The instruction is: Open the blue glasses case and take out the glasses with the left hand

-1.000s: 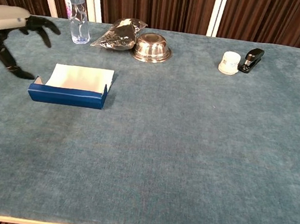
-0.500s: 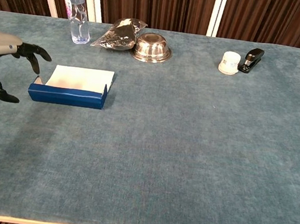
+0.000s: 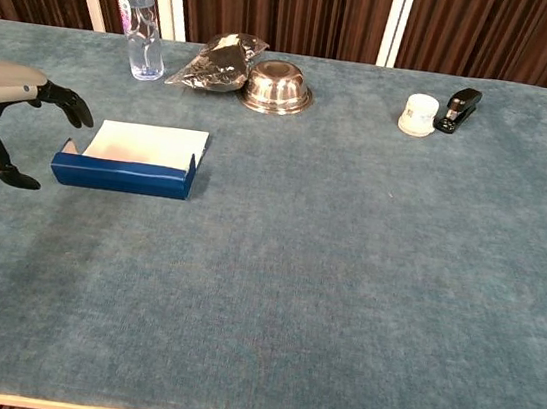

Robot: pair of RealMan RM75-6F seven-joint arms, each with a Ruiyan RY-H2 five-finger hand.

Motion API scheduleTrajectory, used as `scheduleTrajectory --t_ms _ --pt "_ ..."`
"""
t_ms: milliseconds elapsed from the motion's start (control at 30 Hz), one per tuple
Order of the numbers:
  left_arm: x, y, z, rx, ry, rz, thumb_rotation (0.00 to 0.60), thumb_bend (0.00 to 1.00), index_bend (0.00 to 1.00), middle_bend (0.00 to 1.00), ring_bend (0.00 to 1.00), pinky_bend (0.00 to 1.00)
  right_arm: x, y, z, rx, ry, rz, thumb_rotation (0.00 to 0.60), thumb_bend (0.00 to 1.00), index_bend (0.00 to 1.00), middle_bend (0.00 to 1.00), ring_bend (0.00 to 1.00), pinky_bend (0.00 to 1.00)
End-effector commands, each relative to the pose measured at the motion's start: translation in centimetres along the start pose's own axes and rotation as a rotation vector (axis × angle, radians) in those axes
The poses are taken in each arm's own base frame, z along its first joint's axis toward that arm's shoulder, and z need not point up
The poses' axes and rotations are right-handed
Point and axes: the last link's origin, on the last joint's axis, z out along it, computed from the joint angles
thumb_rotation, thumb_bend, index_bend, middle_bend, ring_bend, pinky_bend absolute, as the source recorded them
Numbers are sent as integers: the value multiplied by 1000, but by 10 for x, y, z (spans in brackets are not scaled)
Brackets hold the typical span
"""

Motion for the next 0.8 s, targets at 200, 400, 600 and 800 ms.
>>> scheduleTrajectory --t_ms 200,400,600,800 --pt "6 2 3 -3 68 4 600 156 188 561 462 551 0 0 0 -1 0 2 600 154 0 0 0 213" --pt "9 4 2 -35 142 56 600 182 176 922 812 842 0 0 0 1 0 1 600 154 0 0 0 213" --pt "3 0 3 -9 8 101 600 182 193 973 865 880 0 0 0 2 1 1 600 154 0 0 0 213" --pt "1 1 6 20 -57 143 600 182 203 977 868 881 0 0 0 0 0 3 600 153 0 0 0 213"
